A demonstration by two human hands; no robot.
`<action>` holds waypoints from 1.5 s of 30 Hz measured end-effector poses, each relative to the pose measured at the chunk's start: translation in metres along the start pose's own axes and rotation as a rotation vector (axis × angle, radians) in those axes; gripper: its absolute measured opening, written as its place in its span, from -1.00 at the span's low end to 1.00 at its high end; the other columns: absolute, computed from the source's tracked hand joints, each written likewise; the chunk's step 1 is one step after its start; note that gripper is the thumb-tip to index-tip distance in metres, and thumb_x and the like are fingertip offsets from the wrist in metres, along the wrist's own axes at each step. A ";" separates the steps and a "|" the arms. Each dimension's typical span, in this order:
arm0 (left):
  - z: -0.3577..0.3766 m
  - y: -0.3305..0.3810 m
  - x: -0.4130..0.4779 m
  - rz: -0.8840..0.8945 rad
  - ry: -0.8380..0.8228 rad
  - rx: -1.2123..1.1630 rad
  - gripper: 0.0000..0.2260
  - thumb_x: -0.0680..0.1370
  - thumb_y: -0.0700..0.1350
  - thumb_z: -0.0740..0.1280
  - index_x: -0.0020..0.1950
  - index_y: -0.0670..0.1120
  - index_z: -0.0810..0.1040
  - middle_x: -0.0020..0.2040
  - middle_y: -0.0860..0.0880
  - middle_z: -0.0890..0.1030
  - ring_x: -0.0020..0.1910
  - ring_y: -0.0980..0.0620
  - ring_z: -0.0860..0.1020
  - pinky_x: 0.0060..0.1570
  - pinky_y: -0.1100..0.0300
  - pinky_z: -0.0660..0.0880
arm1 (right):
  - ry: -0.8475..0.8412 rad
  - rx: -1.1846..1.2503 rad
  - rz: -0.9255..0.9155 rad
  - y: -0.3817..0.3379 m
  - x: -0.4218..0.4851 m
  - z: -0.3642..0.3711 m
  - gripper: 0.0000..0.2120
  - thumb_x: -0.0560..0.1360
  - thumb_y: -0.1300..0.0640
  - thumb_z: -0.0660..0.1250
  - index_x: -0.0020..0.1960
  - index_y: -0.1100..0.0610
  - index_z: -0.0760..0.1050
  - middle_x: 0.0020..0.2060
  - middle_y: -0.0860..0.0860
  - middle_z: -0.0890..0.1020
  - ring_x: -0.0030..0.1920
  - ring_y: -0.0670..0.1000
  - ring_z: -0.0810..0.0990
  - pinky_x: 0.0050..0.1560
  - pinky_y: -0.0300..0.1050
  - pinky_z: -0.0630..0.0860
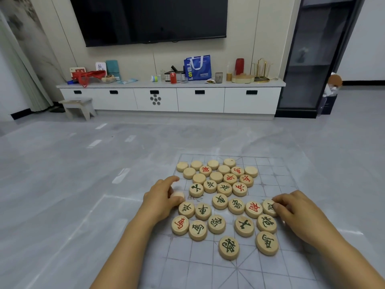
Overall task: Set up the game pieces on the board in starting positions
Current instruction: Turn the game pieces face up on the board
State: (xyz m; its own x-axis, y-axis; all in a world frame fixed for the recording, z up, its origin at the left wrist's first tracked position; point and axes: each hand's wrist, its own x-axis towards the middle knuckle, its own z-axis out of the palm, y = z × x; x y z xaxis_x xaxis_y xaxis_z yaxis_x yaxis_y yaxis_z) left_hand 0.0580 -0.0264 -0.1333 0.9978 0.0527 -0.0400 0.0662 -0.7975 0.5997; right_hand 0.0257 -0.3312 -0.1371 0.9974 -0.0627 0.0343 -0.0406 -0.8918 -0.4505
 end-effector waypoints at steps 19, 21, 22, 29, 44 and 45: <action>0.008 0.002 -0.023 0.184 0.169 0.093 -0.92 0.50 -0.14 0.31 -0.05 -0.09 0.44 -0.09 -0.04 0.54 -0.10 -0.05 0.49 -0.13 0.07 0.44 | -0.051 -0.026 -0.004 -0.007 -0.006 -0.006 -0.66 0.55 0.00 0.20 0.28 0.08 0.42 0.14 0.05 0.45 0.14 0.06 0.48 0.17 -0.04 0.43; 0.007 0.004 -0.022 0.186 0.113 0.094 -0.90 0.51 -0.09 0.33 -0.04 -0.08 0.48 -0.06 -0.03 0.55 -0.06 -0.04 0.49 -0.09 0.09 0.43 | -0.052 -0.020 -0.001 -0.008 -0.005 -0.006 -0.66 0.55 0.01 0.19 0.29 0.09 0.42 0.14 0.05 0.45 0.14 0.05 0.48 0.16 -0.06 0.43; 0.007 0.004 -0.022 0.187 0.106 0.084 -0.90 0.51 -0.08 0.32 -0.03 -0.08 0.50 -0.03 -0.03 0.55 -0.02 -0.04 0.50 -0.03 0.08 0.45 | -0.053 -0.020 0.000 -0.008 -0.005 -0.006 -0.66 0.56 0.01 0.18 0.29 0.09 0.42 0.15 0.05 0.45 0.14 0.05 0.47 0.16 -0.07 0.43; 0.006 0.001 -0.015 0.096 0.122 0.099 -0.71 0.51 -0.02 0.32 0.21 -0.05 0.44 0.24 -0.04 0.48 0.22 -0.05 0.44 0.18 0.05 0.40 | -0.059 0.004 0.020 -0.009 0.002 -0.003 -0.68 0.56 0.02 0.18 0.27 0.09 0.44 0.14 0.06 0.46 0.13 0.07 0.49 0.17 -0.01 0.44; 0.028 0.019 -0.002 0.290 -0.022 0.158 -0.62 0.63 0.05 0.00 0.45 0.10 0.24 0.51 0.13 0.16 0.50 0.15 0.05 0.47 -0.01 -0.10 | 0.002 0.201 -0.157 -0.023 0.026 0.012 -0.56 0.61 0.03 0.02 0.48 0.05 0.13 0.50 -0.09 0.10 0.50 -0.10 0.01 0.46 -0.14 -0.03; 0.030 0.021 -0.001 0.292 -0.032 0.172 -0.62 0.63 0.06 -0.02 0.46 0.11 0.21 0.51 0.14 0.14 0.50 0.16 0.03 0.48 -0.02 -0.12 | -0.017 0.190 -0.150 -0.023 0.027 0.015 -0.55 0.61 0.02 0.02 0.49 0.05 0.11 0.51 -0.09 0.08 0.51 -0.10 -0.01 0.47 -0.12 -0.03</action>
State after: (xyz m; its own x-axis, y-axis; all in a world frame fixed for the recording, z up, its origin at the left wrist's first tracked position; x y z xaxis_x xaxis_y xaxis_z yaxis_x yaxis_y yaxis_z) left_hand 0.0588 -0.0611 -0.1450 0.9740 -0.2095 0.0865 -0.2259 -0.8658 0.4464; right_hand 0.0546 -0.3056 -0.1397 0.9924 0.0728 0.0988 0.1179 -0.7900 -0.6017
